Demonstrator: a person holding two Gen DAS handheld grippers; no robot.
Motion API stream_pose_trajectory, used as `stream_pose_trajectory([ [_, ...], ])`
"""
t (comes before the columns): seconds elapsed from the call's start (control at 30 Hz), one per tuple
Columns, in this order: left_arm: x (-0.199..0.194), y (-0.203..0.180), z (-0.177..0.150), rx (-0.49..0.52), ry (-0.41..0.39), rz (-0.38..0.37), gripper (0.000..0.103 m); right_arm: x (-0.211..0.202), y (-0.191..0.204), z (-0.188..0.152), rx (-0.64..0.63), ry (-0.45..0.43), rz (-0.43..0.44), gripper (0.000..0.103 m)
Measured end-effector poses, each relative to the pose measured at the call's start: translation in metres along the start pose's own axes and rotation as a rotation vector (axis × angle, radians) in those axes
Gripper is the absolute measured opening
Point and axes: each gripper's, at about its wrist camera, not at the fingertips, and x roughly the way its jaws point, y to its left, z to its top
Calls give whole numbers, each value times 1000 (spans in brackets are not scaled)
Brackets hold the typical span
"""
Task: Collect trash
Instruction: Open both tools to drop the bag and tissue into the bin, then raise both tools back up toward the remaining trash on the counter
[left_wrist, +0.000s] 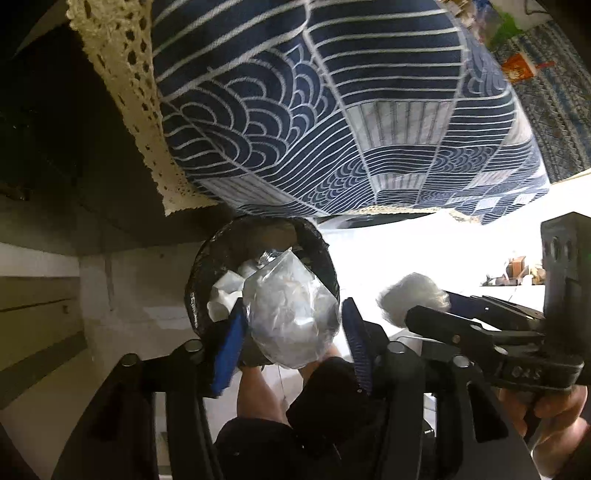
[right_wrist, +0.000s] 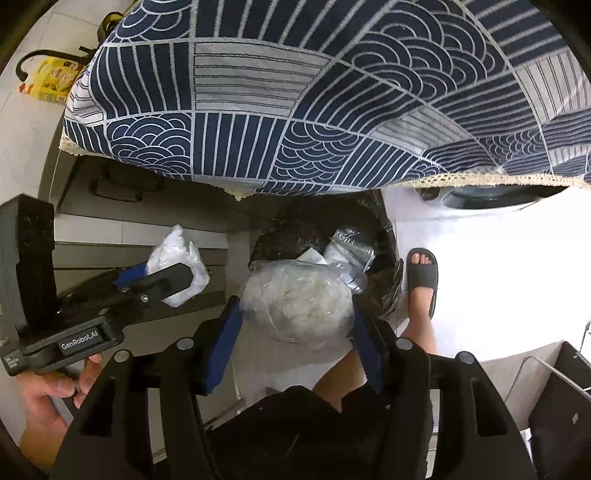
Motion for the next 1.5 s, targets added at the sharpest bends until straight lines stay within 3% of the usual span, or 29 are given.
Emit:
stream_pose_trajectory([
  [0.07, 0, 1, 3, -9, 2, 7, 58, -3, -2, 0, 10, -7, 3, 74],
  [0.83, -21, 1, 9, -20, -21, 13, 58, -32, 0, 6, -3, -74, -39, 75],
  [0.9, -25, 1, 9, -15, -24, 9, 58, -35, 1, 6, 1, -83, -37, 81],
  [1.07, -39, -2, 8, -6, -43, 8, 58, -49, 5, 4, 15, -114, -39, 84],
  [1.17, -56, -5, 10, -3, -81, -2, 71, -63, 11, 3, 5, -142, -48, 86],
  [1.23, -67, -7, 11, 1, -107, -5, 71, -71, 14, 4, 2, -158, -54, 89],
  [1.27, -74, -7, 12, 3, -119, -9, 71, -77, 16, 4, 3, -172, -52, 98],
  [1.33, -87, -10, 14, 16, -150, -12, 73, -89, 18, 4, 0, -206, -58, 98],
  [1.4, -98, -12, 15, 24, -176, -16, 90, -104, 22, 4, -3, -245, -66, 98],
  [1.5, -118, -19, 17, 48, -222, -31, 91, -124, 27, 3, -11, -305, -80, 98],
])
